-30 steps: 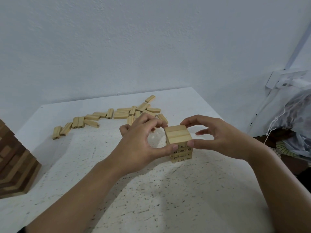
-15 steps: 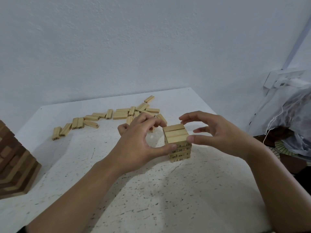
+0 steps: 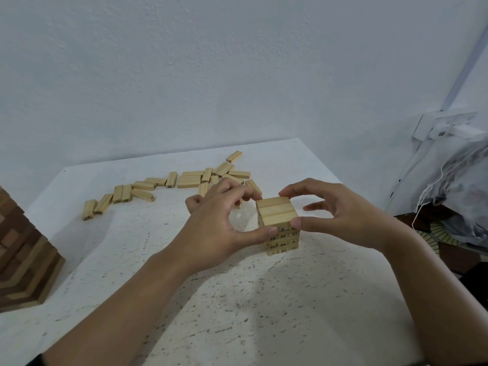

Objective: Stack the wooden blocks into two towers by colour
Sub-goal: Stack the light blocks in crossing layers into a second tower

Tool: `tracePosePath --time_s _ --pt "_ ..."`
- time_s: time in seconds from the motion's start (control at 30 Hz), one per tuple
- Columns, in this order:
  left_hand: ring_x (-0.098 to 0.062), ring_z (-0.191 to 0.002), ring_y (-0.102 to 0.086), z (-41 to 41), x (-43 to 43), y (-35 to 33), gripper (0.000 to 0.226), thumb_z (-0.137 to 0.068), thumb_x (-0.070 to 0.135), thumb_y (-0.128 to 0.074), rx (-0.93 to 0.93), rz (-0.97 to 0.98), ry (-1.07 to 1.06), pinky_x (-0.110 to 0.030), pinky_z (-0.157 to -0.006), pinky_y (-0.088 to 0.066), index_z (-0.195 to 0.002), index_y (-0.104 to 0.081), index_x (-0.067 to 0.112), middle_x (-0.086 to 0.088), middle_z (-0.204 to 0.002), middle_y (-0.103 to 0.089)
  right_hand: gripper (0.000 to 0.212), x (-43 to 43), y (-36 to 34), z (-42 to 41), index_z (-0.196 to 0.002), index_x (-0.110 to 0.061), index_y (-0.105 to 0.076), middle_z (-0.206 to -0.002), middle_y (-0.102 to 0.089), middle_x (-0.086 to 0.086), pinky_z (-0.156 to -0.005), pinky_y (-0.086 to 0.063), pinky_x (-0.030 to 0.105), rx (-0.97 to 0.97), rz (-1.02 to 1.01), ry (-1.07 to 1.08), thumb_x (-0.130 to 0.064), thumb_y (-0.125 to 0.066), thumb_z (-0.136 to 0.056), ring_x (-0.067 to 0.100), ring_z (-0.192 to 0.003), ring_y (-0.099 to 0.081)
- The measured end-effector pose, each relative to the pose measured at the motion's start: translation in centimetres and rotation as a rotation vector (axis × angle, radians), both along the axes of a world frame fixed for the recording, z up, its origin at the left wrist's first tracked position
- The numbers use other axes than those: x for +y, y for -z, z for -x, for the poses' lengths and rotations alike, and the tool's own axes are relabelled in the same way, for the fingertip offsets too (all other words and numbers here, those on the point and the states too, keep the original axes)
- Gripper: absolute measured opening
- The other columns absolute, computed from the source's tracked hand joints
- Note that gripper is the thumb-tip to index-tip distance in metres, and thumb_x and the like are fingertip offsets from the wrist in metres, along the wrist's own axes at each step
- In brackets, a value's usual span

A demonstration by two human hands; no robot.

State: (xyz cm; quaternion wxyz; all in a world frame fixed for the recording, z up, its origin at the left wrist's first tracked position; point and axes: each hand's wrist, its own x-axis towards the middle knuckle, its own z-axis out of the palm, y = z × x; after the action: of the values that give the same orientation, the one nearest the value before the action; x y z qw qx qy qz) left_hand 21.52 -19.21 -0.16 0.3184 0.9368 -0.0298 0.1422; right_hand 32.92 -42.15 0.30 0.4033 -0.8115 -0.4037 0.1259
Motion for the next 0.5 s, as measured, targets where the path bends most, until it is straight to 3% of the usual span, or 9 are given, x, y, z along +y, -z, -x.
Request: tracePosePath --time_s 0.5 --pt "0.007 -0.116 -0.046 0.09 0.37 -0.12 0.060 -0.064 0.090 -0.056 0.014 0.021 -0.001 -0.026 -0.103 -0.021 -0.111 -0.057 0.053 0.027 -0.119 -0.047 0.046 -0.08 -0.20 0.30 -0.127 -0.039 -0.062 -0.125 -0.064 -0.025 -0.102 -0.048 0.029 0.033 -0.065 0.012 -0.050 -0.069 -0.082 -0.002 -0.127 -0.053"
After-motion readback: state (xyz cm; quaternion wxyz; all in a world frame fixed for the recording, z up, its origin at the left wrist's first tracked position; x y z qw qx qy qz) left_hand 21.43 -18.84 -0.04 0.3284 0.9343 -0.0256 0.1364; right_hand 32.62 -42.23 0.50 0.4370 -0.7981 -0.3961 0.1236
